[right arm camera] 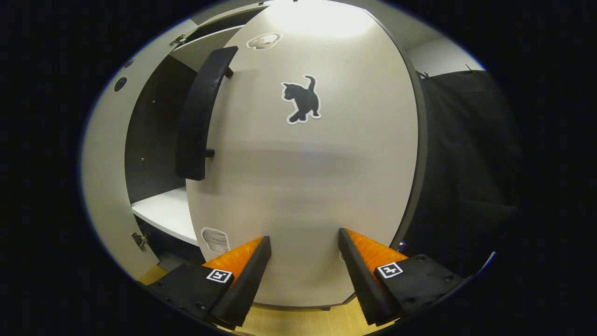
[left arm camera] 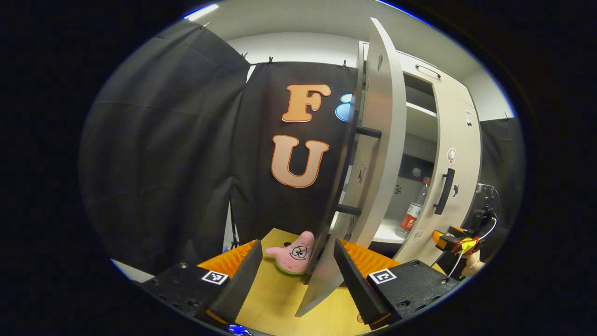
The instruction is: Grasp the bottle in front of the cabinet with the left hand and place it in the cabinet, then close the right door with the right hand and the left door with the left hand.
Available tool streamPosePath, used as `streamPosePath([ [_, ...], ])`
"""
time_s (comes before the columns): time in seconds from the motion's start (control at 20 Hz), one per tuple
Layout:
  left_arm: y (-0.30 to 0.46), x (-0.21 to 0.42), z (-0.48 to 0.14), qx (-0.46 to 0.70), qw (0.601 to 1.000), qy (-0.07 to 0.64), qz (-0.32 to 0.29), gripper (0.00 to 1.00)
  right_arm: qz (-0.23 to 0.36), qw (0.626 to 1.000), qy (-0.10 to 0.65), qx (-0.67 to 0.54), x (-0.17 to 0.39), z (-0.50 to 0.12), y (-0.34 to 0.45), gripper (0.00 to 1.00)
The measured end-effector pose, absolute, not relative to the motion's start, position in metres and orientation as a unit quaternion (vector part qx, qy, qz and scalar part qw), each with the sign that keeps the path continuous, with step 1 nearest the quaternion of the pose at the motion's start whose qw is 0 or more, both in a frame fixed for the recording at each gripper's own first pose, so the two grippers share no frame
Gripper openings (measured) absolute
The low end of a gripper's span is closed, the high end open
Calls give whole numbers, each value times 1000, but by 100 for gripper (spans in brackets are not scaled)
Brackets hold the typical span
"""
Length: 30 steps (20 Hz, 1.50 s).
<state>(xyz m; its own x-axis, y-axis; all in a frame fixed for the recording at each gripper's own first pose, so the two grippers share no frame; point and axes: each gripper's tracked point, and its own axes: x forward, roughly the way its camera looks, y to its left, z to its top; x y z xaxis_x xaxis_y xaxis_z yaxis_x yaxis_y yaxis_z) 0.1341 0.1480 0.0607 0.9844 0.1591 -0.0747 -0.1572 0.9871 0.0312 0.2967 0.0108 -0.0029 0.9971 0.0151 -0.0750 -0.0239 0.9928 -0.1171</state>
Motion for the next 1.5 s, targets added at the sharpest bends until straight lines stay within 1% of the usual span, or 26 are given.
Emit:
streamPosePath([
  [0.1,143,133,60,17,996,42,77,94,12,998,37,-54,293,-1,10,97],
  [0.35,132,128,60,34,995,43,78,94,15,998,38,-57,258,4,2,97],
  [0.5,125,128,58,26,996,43,78,94,12,998,30,-55,235,12,-9,97],
  [0.85,82,132,46,13,998,49,47,93,20,998,15,-58,198,30,-29,97],
  [1.0,65,136,43,16,998,53,39,93,35,998,15,-46,191,32,-34,97],
  [1.3,39,143,37,24,996,72,53,93,45,998,14,-45,189,46,-53,97],
  [1.5,14,155,29,6,996,76,38,94,55,997,11,-55,190,51,-62,97],
])
